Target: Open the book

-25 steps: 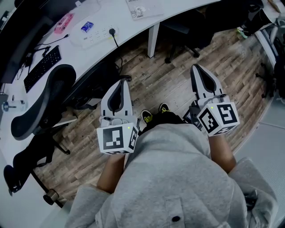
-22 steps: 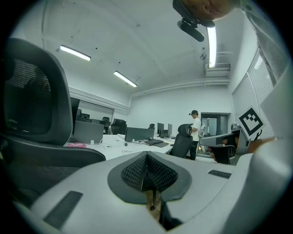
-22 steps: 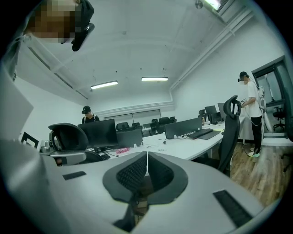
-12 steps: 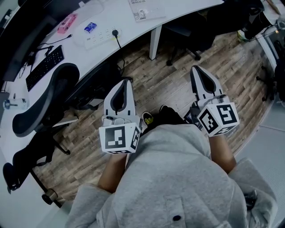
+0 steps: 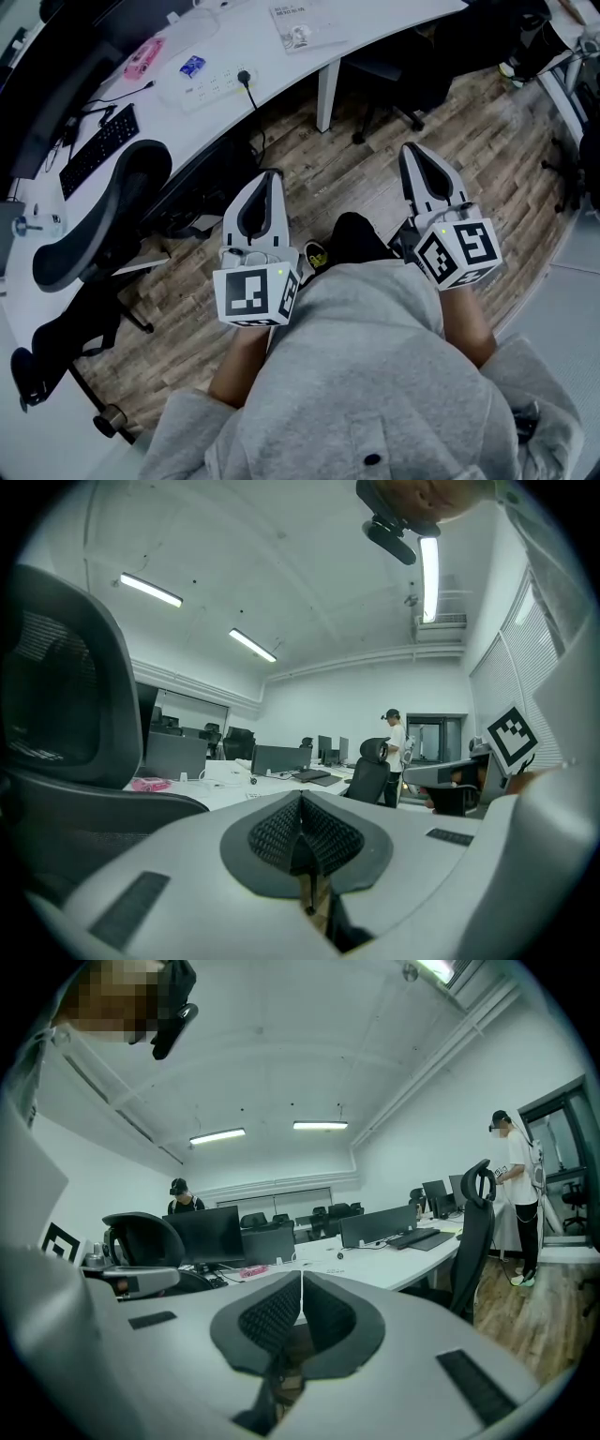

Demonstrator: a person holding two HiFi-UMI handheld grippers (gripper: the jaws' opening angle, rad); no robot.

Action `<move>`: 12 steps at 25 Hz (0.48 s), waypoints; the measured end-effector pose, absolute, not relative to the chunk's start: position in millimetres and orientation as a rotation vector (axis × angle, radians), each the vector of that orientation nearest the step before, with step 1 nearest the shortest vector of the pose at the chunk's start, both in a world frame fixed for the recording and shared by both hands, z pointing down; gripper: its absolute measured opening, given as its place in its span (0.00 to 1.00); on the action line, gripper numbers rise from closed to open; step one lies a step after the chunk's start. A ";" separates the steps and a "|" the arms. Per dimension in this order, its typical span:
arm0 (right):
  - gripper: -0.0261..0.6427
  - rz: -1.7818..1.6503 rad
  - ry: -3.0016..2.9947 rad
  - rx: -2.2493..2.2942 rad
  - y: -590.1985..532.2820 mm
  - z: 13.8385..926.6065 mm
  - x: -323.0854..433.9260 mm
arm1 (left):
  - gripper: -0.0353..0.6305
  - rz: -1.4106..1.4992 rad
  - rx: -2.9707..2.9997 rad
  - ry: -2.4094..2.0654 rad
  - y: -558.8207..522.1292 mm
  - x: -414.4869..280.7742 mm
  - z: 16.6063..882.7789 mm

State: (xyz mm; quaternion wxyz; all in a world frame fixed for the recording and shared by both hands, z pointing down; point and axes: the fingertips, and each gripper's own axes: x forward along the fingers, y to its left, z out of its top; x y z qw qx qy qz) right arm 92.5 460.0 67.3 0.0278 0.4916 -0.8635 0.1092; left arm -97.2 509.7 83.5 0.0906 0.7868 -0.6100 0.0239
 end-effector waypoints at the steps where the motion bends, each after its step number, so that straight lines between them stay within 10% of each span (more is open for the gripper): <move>1: 0.08 0.335 -2.665 1.520 459.8 67.1 92.3 | 0.07 0.070 2.340 -1.813 509.2 -98.1 83.4; 12: 0.08 0.304 -2.666 1.535 454.8 62.4 88.2 | 0.07 0.044 2.356 -1.809 503.7 -102.8 80.5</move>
